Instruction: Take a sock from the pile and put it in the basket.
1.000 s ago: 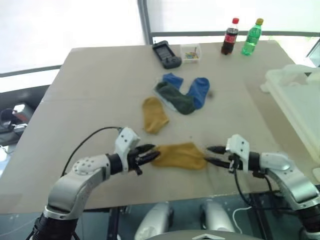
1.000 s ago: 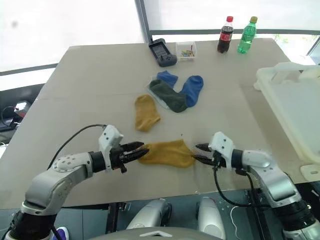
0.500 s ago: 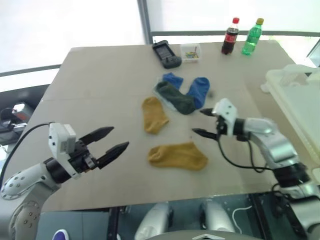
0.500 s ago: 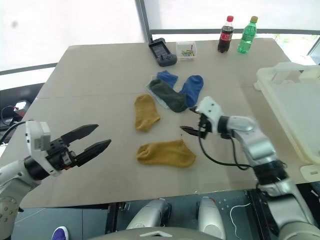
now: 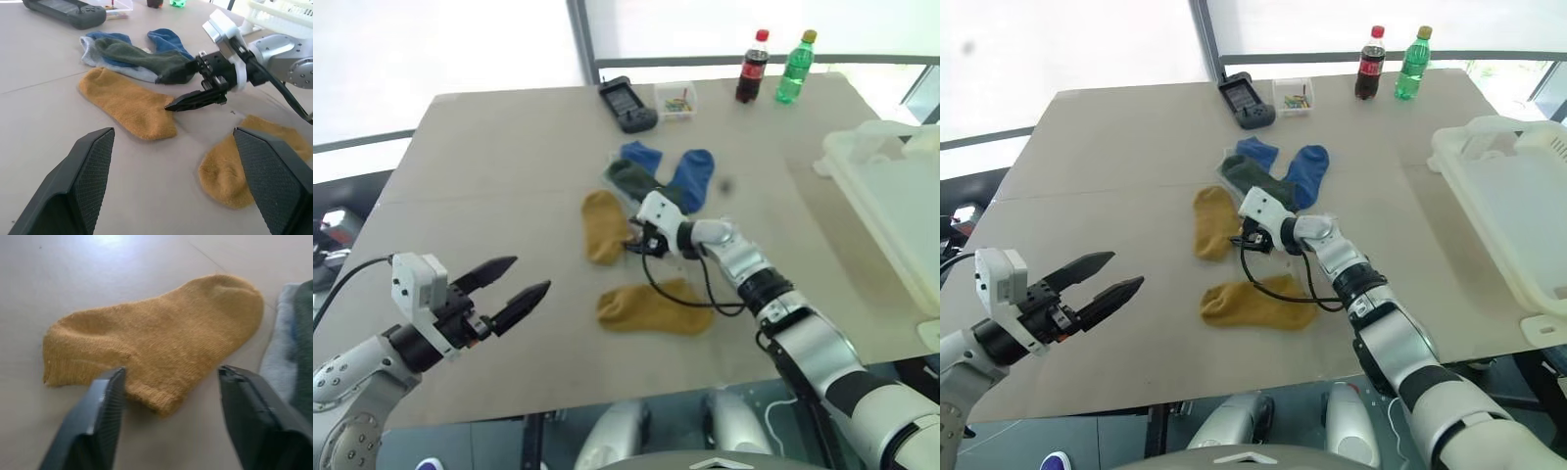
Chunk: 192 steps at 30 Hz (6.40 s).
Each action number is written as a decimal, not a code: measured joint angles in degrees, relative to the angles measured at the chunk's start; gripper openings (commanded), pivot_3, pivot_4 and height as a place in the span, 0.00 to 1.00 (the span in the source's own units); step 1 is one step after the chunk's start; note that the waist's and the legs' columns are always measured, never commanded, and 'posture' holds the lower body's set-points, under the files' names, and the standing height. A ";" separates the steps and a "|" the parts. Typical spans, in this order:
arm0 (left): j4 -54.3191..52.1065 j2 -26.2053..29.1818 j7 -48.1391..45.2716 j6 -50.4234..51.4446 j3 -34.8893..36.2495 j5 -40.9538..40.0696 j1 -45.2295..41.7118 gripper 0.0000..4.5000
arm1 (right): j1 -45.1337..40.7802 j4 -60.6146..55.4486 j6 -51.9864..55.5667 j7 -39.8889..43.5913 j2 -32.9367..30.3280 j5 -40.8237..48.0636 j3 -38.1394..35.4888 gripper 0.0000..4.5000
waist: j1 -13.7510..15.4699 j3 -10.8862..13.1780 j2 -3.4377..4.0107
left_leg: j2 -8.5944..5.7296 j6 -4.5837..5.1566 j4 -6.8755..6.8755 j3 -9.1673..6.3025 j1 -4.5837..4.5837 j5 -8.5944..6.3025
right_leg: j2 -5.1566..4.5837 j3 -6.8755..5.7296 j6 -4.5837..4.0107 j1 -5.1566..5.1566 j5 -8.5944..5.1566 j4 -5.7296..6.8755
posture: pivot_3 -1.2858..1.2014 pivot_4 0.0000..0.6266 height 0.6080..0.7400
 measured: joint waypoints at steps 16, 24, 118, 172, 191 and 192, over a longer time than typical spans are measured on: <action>-0.99 -0.18 -0.42 -2.38 0.04 0.67 3.78 0.93 | -1.63 4.91 -6.44 6.63 -1.89 -2.60 -0.23 0.01 | -0.95 0.02 0.05 | 0.01 -0.03 0.00 0.01 0.07 0.00 | 0.04 0.04 -0.01 0.03 0.00 0.04 | 0.52 0.24 1.00; -0.03 -0.12 -1.21 -3.76 -2.06 1.94 2.83 0.93 | 0.99 -0.71 -10.16 17.65 -12.57 -3.01 -0.21 0.01 | -0.90 0.01 0.05 | 0.01 -0.03 0.00 0.02 0.08 0.00 | 0.02 0.05 0.00 0.03 0.01 0.03 | 0.52 0.24 1.00; 12.63 -20.03 28.56 38.03 -32.31 22.36 -41.58 0.54 | 19.02 -42.20 34.76 11.91 -26.47 12.56 -2.81 0.65 | 0.38 -0.10 -0.13 | -0.06 -0.05 0.42 -0.06 -0.39 0.02 | -0.13 0.00 0.02 -0.21 0.11 0.17 | 0.52 0.24 1.00; 13.75 -6.13 8.17 38.15 -21.50 -4.79 -39.66 0.03 | 39.29 -80.48 53.99 -3.08 -30.42 33.04 -21.20 0.02 | 0.54 -0.28 -0.20 | -0.03 -0.04 0.36 -0.10 -0.37 0.01 | -0.14 -0.01 0.05 -0.19 0.11 0.10 | 0.52 0.24 1.00; 12.44 6.21 4.25 38.65 -19.40 -11.03 -29.48 0.03 | 49.33 -92.49 61.45 -9.52 -32.17 45.32 -21.17 0.02 | 0.90 -0.23 -0.15 | -0.03 -0.04 0.29 -0.06 -0.32 0.01 | -0.18 0.02 0.04 -0.17 0.11 0.10 | 0.52 0.24 1.00; 12.62 6.23 3.85 38.23 -19.83 -10.71 -29.38 0.03 | 49.45 -92.50 61.38 -9.65 -32.16 45.29 -20.65 0.02 | 0.92 -0.23 -0.15 | -0.03 -0.04 0.29 -0.05 -0.32 0.01 | -0.18 0.02 0.04 -0.17 0.11 0.10 | 0.52 0.24 1.00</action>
